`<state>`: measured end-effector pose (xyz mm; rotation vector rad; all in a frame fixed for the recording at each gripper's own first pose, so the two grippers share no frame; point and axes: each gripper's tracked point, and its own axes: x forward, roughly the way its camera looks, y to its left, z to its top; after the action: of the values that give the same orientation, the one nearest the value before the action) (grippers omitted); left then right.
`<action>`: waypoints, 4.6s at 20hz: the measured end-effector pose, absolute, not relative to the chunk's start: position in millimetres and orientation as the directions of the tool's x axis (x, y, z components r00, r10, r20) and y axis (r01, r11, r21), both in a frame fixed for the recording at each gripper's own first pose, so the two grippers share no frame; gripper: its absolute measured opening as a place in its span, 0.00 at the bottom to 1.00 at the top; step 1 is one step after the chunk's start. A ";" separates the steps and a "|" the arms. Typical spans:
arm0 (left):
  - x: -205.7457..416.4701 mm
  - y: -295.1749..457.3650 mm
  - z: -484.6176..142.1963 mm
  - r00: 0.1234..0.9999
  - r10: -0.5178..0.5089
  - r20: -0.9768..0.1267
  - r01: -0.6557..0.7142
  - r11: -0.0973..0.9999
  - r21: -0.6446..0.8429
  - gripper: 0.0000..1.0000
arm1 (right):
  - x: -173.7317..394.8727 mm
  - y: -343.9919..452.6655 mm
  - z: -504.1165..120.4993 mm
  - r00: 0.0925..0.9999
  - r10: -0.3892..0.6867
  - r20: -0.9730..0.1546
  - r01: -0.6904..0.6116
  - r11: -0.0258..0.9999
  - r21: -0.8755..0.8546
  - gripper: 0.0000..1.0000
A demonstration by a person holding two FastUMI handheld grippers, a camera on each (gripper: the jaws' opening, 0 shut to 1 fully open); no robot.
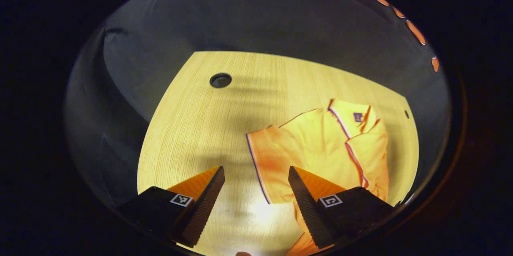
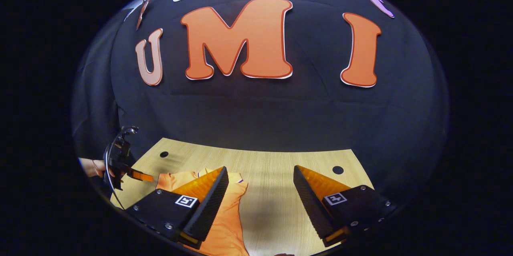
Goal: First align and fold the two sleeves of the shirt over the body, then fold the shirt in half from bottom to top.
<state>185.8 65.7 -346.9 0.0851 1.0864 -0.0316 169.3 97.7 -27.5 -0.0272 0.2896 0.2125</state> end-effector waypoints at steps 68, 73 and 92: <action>118.3 -103.3 -257.1 0.496 -0.170 -0.851 0.301 0.954 -0.015 0.98 | 129.6 82.9 -86.4 0.886 0.210 -0.413 -0.185 0.978 0.099 0.99; 71.6 -46.9 -253.3 0.538 -0.102 -0.837 0.265 0.963 0.053 0.98 | 109.2 132.9 -125.9 0.830 0.245 -0.502 -0.239 0.968 0.077 0.99; -179.1 23.4 -352.1 0.215 -0.014 -0.977 0.222 0.975 0.035 0.98 | -129.6 135.9 -341.1 0.338 0.109 -0.935 -0.240 0.970 0.026 1.00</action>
<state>-179.1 23.4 -352.1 0.1806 1.3466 -0.1646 -129.6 135.9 -341.1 -0.1233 1.2056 0.2278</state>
